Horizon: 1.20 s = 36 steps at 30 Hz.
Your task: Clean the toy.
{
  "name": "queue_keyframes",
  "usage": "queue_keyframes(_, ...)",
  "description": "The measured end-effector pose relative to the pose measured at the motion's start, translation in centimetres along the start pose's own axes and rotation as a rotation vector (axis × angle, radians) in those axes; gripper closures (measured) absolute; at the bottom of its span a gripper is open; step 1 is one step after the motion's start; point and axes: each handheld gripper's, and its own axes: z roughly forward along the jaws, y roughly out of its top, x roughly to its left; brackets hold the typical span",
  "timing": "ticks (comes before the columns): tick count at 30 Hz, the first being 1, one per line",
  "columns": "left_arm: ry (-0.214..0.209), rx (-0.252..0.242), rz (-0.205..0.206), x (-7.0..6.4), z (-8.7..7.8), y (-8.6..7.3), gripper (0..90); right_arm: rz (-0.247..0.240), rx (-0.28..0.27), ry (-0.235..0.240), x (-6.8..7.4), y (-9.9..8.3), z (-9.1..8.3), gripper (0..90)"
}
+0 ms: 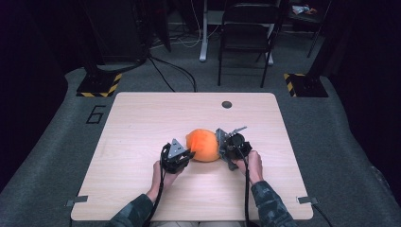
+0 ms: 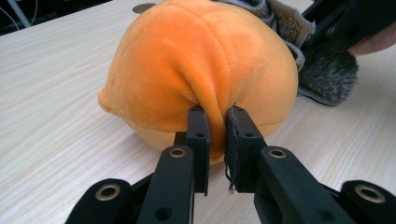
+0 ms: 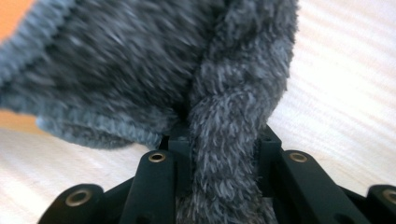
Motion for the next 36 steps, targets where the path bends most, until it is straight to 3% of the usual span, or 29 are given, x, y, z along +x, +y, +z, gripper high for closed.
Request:
queue_keyframes(4, 0.0, -0.001, 0.001, 0.0, 0.1, -0.1, 80.7, -0.006, 0.012, -0.007, -0.1, -0.1, 0.5, 68.2)
queue_keyframes(10, 0.0, 0.004, -0.004, 0.3, -0.1, -0.1, 80.4, -0.005, 0.016, -0.024, -0.5, 0.2, -0.7, 68.7)
queue_keyframes(12, -0.002, -0.002, -0.017, 0.4, 0.0, -0.1, 80.4, -0.008, -0.046, -0.029, -0.7, 0.7, -2.3, 68.8)
queue_keyframes(13, -0.004, -0.003, -0.021, 0.4, 0.0, -0.2, 80.4, -0.01, -0.099, -0.019, -0.4, 1.3, -4.0, 68.8)
queue_keyframes(15, -0.005, -0.003, -0.022, 0.4, 0.0, -0.2, 80.4, -0.017, -0.123, -0.025, -0.1, 1.5, -4.6, 68.8)
queue_keyframes(17, 0.002, -0.007, -0.021, 0.3, 0.0, -0.2, 80.2, -0.057, -0.158, 0.013, 1.2, 2.1, -5.9, 68.8)
queue_keyframes(18, 0.002, -0.007, -0.021, 0.3, 0.0, -0.2, 80.1, -0.057, -0.158, 0.013, 1.2, 2.1, -5.9, 68.8)
queue_keyframes(19, 0.003, -0.007, -0.017, 0.3, 0.0, -0.1, 79.9, -0.093, -0.136, 0.025, 2.3, 2.3, -5.7, 68.8)
queue_keyframes(21, 0.004, -0.007, -0.008, 0.3, -0.1, -0.1, 78.7, -0.116, -0.102, 0.022, 3.1, 2.3, -4.5, 68.8)
queue_keyframes(22, 0.004, -0.007, -0.008, 0.3, -0.1, -0.1, 76.7, -0.116, -0.102, 0.022, 3.1, 2.3, -4.5, 68.8)
queue_keyframes(23, 0.004, -0.007, -0.006, 0.3, -0.1, -0.1, 72.6, -0.112, -0.101, 0.009, 3.1, 1.9, -3.1, 68.9)
queue_keyframes(26, 0.015, -0.005, 0.021, 0.1, -0.2, 0.1, 61.0, -0.094, -0.102, 0.02, 2.6, 1.8, -2.8, 68.9)
queue_keyframes(27, 0.026, 0.011, 0.056, -0.1, -0.3, 0.3, 57.5, -0.072, -0.114, 0.039, 2.1, 1.7, -2.7, 68.8)
queue_keyframes(28, 0.026, 0.011, 0.056, -0.1, -0.3, 0.3, 53.9, -0.065, -0.115, 0.039, 2.1, 1.6, -2.6, 68.8)
queue_keyframes(29, 0.051, 0.028, 0.085, -0.4, -0.2, 0.3, 50.3, -0.073, -0.119, 0.029, 1.9, 1.6, -2.5, 68.8)
queue_keyframes(33, 0.08, 0.038, 0.112, -0.7, 0.4, 0.1, 43.9, -0.055, -0.119, 0.034, 1.7, 1.5, -2.5, 68.8)
queue_keyframes(36, 0.097, 0.025, 0.131, -1.0, 0.8, 0.1, 42.2, -0.072, -0.121, 0.04, 1.7, 1.5, -2.4, 68.8)
